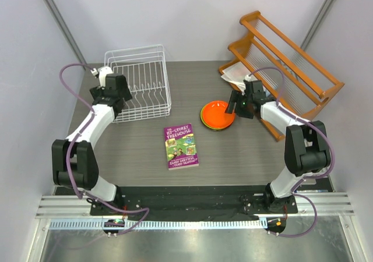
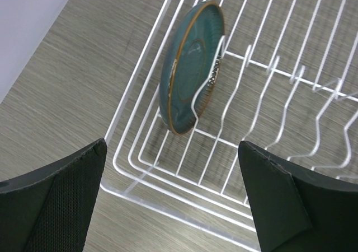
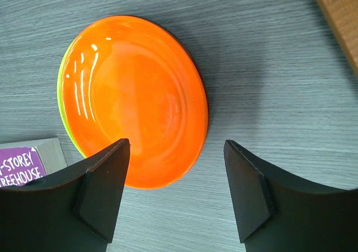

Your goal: Unload the plates from the dish rack

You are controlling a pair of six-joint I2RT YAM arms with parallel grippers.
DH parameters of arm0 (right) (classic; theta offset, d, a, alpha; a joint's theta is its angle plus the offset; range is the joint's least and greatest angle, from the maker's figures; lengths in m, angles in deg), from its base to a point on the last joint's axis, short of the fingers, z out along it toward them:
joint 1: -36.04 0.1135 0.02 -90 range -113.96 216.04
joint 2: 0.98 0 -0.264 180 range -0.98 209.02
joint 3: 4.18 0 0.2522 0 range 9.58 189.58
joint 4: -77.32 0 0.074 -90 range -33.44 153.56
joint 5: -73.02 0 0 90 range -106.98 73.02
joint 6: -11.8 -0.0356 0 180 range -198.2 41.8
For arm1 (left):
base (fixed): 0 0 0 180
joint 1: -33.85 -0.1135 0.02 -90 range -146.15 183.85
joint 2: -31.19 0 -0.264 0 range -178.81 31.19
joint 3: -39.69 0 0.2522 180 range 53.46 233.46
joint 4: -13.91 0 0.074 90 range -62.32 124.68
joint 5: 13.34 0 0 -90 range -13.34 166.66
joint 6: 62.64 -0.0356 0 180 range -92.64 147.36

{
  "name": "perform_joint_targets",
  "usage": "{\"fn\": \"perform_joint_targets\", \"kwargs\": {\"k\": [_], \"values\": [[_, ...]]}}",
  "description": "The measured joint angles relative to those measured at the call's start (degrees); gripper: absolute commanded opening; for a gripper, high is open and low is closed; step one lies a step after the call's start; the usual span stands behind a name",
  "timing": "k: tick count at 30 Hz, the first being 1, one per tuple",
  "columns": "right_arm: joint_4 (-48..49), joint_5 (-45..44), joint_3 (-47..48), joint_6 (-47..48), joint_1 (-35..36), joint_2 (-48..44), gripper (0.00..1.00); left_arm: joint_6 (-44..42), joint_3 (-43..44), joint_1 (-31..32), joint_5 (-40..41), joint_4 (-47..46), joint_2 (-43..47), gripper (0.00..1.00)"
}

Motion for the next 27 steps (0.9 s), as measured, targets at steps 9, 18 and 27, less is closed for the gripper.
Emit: {"fn": "perform_joint_targets", "kwargs": {"k": [9,18,27], "values": [[0.13,-1.05,-0.02,0.07,0.00,-0.79,0.73,-1.51,3.76,-1.14,0.48,-3.74,-8.07,0.85],[0.48,-1.25,0.33,0.04,0.00,1.01,0.72,-0.13,6.69,-3.56,-1.18,-5.92,-14.01,0.74],[0.96,-1.14,1.20,0.07,0.00,4.81,0.71,2.64,6.71,-7.28,-5.70,-7.39,-15.32,0.34]]}}
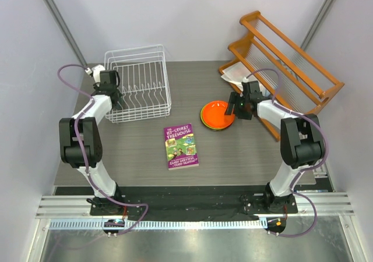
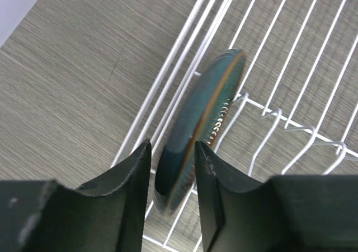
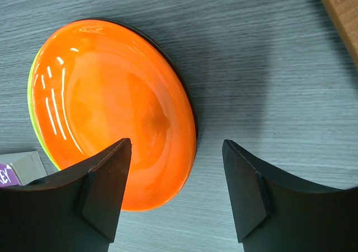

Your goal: Unload the plates from the dish rack

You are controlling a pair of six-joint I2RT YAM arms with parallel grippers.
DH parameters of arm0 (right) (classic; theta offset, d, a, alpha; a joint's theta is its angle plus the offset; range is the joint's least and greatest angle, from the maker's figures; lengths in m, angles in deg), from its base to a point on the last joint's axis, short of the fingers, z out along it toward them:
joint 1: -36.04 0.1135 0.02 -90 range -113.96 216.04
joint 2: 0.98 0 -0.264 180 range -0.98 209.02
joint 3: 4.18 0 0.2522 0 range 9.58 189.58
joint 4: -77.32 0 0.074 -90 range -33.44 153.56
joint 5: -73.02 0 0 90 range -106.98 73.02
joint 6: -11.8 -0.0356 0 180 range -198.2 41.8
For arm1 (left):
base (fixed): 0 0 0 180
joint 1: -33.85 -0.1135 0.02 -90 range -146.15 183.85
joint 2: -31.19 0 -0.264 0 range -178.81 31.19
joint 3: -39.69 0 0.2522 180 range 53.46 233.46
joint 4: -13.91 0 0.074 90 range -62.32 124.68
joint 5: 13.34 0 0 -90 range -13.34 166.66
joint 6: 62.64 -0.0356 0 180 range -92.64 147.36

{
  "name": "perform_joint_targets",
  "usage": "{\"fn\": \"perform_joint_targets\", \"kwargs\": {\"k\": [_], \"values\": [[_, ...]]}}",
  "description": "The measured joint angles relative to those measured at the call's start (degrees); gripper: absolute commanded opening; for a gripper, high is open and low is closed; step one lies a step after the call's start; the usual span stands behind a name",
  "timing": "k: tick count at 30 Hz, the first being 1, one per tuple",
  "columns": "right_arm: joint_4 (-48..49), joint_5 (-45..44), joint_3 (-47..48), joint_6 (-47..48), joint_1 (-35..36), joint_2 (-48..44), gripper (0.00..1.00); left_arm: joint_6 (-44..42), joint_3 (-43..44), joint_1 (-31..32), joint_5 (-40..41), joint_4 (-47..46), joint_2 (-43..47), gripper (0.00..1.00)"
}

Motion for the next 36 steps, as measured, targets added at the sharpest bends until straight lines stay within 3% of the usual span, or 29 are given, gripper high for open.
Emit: {"fn": "perform_joint_targets", "kwargs": {"k": [4,6,7,18,36], "values": [[0.09,0.13,0.35,0.00,0.00,1.11,0.71,0.63,0.00,-0.90,-1.16,-0.35,-0.70,0.23],[0.24,0.15,0.42,0.02,0.00,1.38,0.71,0.13,0.00,-0.98,-1.44,-0.37,-0.74,0.12],[0.24,0.15,0.42,0.00,0.00,1.40,0.71,-0.59,0.00,-0.98,-1.62,-0.28,-0.74,0.00],[0.39,0.46,0.46,0.48,0.02,0.57,0.77,-8.41,0.15,-0.70,-5.53,0.63,-0.02,0.00],[-1.40,-2.91,0.44,1.49,0.74,-6.69,0.77,-7.91,-0.70,-1.09,-3.17,4.39,12.20,0.00]]}}
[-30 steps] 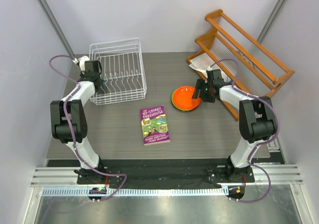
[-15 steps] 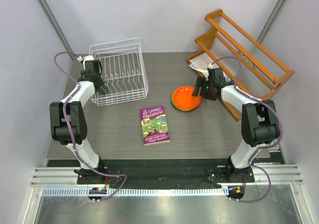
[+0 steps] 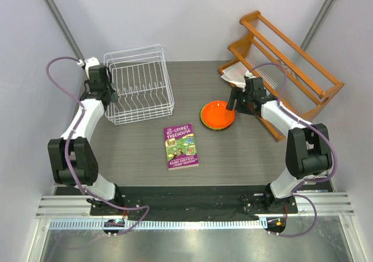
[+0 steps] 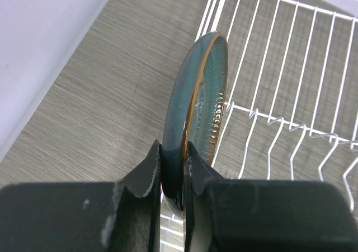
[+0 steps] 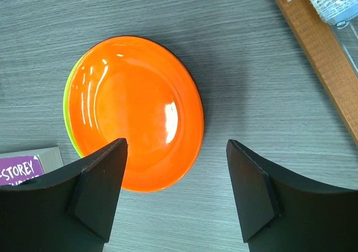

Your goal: Unload the plates from the dish rack

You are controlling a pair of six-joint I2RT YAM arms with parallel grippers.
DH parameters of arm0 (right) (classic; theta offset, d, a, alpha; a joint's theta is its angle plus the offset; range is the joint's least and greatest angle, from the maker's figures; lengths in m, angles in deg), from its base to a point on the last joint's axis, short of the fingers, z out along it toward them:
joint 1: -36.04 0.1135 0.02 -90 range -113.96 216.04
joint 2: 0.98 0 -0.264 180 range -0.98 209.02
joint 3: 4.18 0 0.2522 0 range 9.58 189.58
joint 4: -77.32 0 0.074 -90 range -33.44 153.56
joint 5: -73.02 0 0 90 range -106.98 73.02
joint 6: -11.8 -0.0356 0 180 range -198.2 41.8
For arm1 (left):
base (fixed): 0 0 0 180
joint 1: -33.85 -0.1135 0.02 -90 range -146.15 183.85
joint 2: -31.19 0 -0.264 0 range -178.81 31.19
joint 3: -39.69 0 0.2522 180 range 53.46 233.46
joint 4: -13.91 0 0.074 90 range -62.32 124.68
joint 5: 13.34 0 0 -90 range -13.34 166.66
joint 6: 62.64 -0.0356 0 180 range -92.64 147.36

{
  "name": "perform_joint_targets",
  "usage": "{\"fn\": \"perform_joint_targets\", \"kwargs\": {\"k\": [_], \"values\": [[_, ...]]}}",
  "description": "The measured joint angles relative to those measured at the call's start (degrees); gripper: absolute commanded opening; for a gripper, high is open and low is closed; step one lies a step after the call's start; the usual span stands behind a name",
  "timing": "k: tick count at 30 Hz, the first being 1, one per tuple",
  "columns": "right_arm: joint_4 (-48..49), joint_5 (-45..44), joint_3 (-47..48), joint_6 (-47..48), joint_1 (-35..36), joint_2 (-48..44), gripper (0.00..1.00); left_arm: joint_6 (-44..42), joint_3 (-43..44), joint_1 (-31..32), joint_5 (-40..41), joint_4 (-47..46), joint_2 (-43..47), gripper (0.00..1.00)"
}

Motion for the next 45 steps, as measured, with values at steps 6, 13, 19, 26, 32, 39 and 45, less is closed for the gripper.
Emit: {"fn": "perform_joint_targets", "kwargs": {"k": [6,13,19,26,32,39,45], "values": [[-1.09,-0.24,-0.02,0.00,0.11,-1.57,0.77,2.60,-0.26,0.02,-2.12,0.79,3.50,0.00],[-1.09,1.95,-0.02,-0.28,1.11,-5.35,0.78,9.60,-1.79,0.07,-12.66,0.92,8.28,0.00],[2.12,7.04,-0.48,-2.43,2.89,-6.64,0.78,16.76,-5.92,3.89,-26.34,-2.08,9.31,0.00],[9.68,13.31,-3.54,-7.41,6.47,-6.64,0.78,22.80,-8.13,17.25,-35.36,-7.17,8.28,0.00],[18.29,15.80,-5.40,-11.32,8.81,-6.64,0.78,25.27,-8.33,23.26,-36.11,-10.97,7.06,0.00],[24.98,18.21,-7.58,-14.80,9.53,-6.16,0.78,27.23,-9.57,27.30,-36.13,-14.12,5.51,0.00],[31.06,21.70,-7.78,-17.57,9.53,-3.37,0.61,28.13,-9.57,30.32,-36.17,-16.26,2.86,0.00]]}}
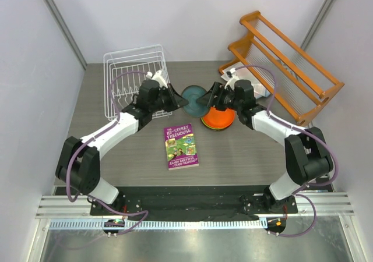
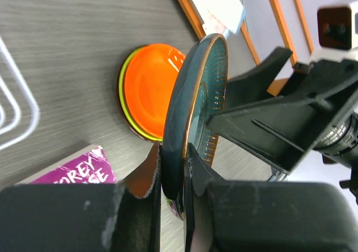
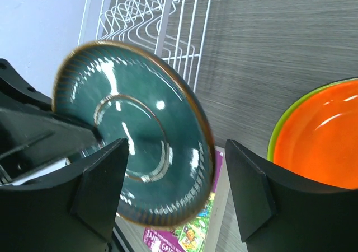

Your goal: Unload the plates from the dish rack

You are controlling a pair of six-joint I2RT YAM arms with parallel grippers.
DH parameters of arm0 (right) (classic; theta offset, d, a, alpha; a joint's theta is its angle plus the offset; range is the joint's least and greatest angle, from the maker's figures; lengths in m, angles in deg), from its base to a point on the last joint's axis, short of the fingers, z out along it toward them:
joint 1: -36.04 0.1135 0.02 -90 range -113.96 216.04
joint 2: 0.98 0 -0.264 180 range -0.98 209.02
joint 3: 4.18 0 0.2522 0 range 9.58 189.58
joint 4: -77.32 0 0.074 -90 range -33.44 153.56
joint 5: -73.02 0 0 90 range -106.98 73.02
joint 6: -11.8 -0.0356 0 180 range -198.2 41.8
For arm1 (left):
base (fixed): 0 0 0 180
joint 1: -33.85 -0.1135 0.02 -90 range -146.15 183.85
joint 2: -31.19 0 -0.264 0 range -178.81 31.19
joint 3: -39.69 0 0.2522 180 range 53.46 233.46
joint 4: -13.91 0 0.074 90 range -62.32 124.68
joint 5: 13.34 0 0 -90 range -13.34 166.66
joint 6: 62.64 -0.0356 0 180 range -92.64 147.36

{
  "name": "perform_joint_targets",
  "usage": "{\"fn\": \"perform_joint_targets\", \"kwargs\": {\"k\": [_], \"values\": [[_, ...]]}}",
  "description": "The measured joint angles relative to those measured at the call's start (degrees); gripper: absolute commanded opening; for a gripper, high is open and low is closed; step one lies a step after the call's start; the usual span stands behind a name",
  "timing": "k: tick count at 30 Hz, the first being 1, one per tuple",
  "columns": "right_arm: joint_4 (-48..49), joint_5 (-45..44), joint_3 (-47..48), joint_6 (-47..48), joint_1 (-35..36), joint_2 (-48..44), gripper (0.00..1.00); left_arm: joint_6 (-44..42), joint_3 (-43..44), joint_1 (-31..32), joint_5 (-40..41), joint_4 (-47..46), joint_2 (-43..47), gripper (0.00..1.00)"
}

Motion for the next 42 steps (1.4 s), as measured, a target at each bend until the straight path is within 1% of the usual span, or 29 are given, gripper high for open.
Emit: {"fn": "perform_joint_targets", "kwargs": {"k": [1,2,3,5,8,10,11,12,13,14,16,17,19,20,23,32,38,42], "values": [[0.59,0.42,0.00,-0.17,0.00,0.44,0.56,0.02,0.00,0.24,-0.02,-0.07,-0.31,0.00],[1.22,0.94,-0.02,-0.42,0.00,0.98,0.45,0.02,0.00,0.52,-0.04,-0.09,-0.59,0.00],[1.42,0.90,-0.13,-0.66,-0.04,1.40,0.19,-0.02,0.00,0.63,0.13,-0.02,-0.70,0.00],[2.82,1.92,-0.79,-2.91,-0.98,1.68,0.01,-0.09,0.04,0.24,0.83,0.83,-0.70,0.00],[6.25,4.57,-1.09,-5.29,-2.05,1.66,0.01,1.64,-0.04,-1.68,0.46,0.42,-0.74,0.00],[7.98,4.55,-1.31,-6.45,-2.25,1.25,0.01,2.10,-0.04,-1.99,0.59,0.24,-0.74,0.09],[8.11,4.46,-1.49,-6.62,-2.27,1.05,0.01,2.14,-0.04,-1.99,0.61,0.20,-0.74,0.33],[8.07,4.24,-1.70,-6.73,-2.27,0.76,0.01,2.12,-0.04,-1.99,0.59,0.20,-0.72,0.44],[8.07,4.04,-1.86,-6.71,-2.25,0.50,0.01,1.84,-0.04,-1.92,0.68,0.28,-0.72,0.53],[8.04,3.85,-1.88,-6.10,-2.10,0.22,0.01,0.92,-0.02,-1.68,1.46,0.83,-0.74,0.67],[6.16,1.84,-2.10,-4.15,-1.25,-0.61,0.01,-0.61,0.04,-0.76,2.29,1.40,-0.79,0.77],[4.98,0.81,-2.29,-3.28,-1.07,-0.98,0.01,-1.36,0.26,-0.28,2.56,1.64,-0.76,0.84],[2.80,-0.85,-2.91,-1.57,-0.96,-2.01,0.01,-2.54,0.46,0.33,3.61,2.21,-0.76,0.89],[1.25,-1.79,-3.08,-0.83,-1.07,-2.60,0.01,-3.15,0.63,0.55,4.04,2.23,-0.76,0.95],[-2.51,-3.82,-3.82,1.18,-2.51,-3.87,0.01,-4.79,1.62,0.72,5.92,2.75,-0.72,0.97],[-10.05,-9.25,-4.90,4.92,-9.97,-5.64,0.01,-11.21,2.12,0.72,17.27,8.15,3.30,1.00],[-12.79,-10.56,-5.68,6.05,-12.50,-5.35,0.01,-16.09,2.21,0.72,27.58,11.78,5.27,1.00],[-12.50,-10.47,-5.66,6.27,-13.33,-3.19,0.01,-18.47,2.14,0.70,32.72,13.77,5.38,1.00]]}}
